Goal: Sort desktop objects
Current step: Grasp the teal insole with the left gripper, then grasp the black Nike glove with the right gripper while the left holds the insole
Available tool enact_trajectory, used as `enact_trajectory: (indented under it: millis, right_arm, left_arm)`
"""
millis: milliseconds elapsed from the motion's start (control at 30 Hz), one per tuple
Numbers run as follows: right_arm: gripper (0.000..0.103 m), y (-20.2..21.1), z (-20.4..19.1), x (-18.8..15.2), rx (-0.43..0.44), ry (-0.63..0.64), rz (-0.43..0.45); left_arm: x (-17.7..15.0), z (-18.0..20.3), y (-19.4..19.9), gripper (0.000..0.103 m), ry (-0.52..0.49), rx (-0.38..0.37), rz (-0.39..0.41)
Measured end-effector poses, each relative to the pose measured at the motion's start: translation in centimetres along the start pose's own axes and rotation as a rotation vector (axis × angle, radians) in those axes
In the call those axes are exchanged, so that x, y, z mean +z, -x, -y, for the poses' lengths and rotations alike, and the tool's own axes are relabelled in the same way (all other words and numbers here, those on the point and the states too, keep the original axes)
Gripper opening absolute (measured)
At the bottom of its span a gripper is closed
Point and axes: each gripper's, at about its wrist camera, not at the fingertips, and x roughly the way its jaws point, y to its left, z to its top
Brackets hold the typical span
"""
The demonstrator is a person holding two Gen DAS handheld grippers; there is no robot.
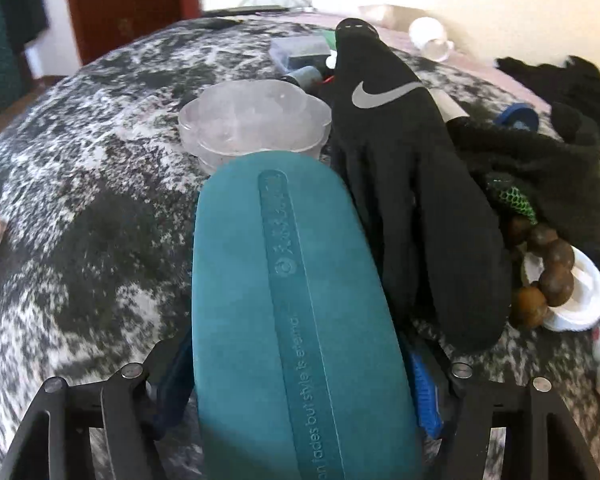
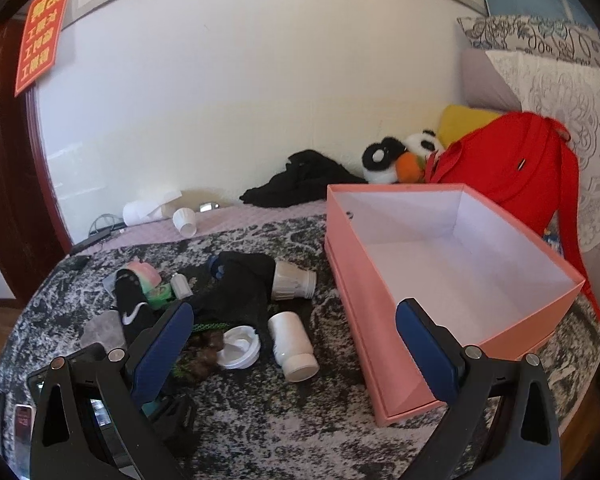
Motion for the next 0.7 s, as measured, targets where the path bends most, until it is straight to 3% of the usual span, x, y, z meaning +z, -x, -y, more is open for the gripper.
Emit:
enact_trajectory:
  millis: [167,300,500,600,700]
  right_arm:
    - [0.103,-0.2,-0.5,-0.3,0.009,0.013,-0.009]
    - [0.103,-1.9,-1.5,-0.1,0.089,0.01,-0.065]
    - [0.102,-8.8,-7.0,1.1,0.486,0.014,-0.322]
    - [0.095,-12.1,-10.0,1.4,0.593,0.025,-0.415]
    - [0.089,-14.9,-13.0,0.8,0.57,0.126,-0.481]
  left_arm:
    - [0.2,-1.4,1.8,0.073,-0.097,0.041,0.072]
    - [0.4,-2.9,3.5,0.073,-0.145,0.045,0.102]
    - [0.5,-5.8,3.5,0.073,-0.141,0.029,0.078]
    - [0.4,-7.0,3.3,0.073,-0.137,0.009,0.067]
    - [0.5,-7.9,3.4,0.073,-0.134,-0.001,0.073]
